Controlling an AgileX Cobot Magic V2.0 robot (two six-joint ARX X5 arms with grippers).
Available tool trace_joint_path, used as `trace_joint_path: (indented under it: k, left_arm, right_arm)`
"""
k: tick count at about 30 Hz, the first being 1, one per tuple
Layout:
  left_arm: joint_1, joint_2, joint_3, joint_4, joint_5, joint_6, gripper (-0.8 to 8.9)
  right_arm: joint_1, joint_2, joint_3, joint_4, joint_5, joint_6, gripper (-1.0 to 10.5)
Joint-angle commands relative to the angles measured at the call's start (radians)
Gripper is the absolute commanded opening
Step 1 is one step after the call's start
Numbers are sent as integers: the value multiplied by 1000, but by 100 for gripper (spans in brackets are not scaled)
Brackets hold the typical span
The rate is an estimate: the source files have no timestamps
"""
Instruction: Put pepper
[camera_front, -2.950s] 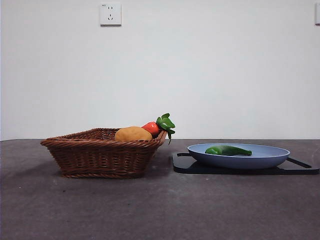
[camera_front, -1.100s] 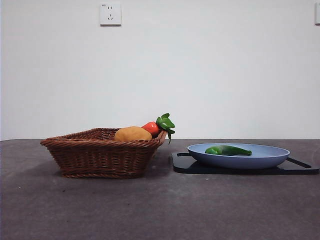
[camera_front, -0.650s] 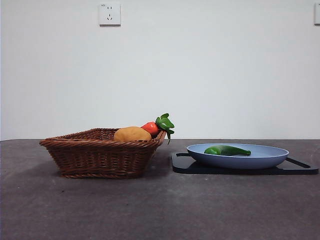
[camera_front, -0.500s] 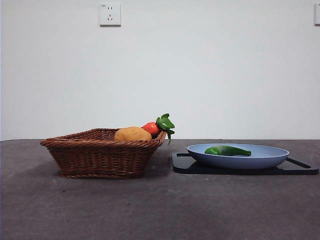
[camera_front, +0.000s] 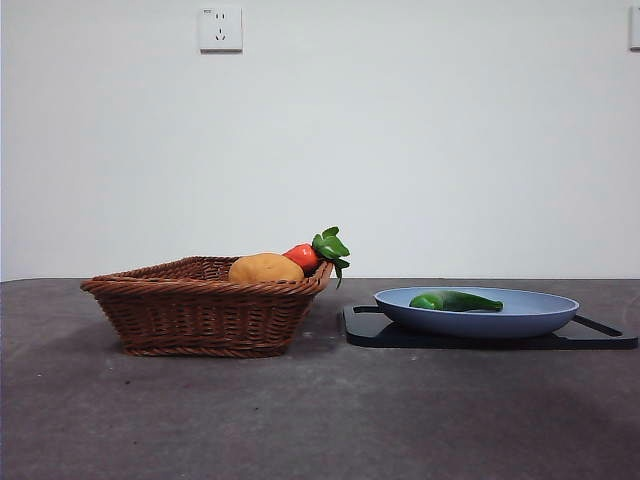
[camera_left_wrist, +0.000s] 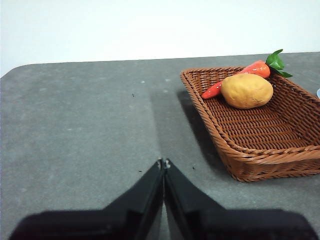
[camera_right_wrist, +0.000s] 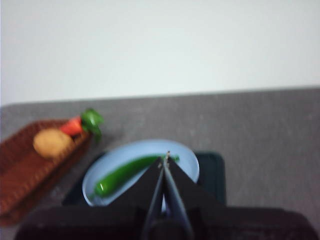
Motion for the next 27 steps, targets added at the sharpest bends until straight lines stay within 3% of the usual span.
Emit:
trace_joint_path:
  k: [1,10,27]
  left_arm:
    - [3,-5,-11,9,2,-3,8]
    - [3,-5,-11,9,2,-3,8]
    - [3,-5,-11,9,2,-3,8]
  right_arm:
    - [0,-45,-51,16,6,6,11]
    - [0,-122,-178,14,4,51,11]
    - [0,-122,-183,-40,3,58,11]
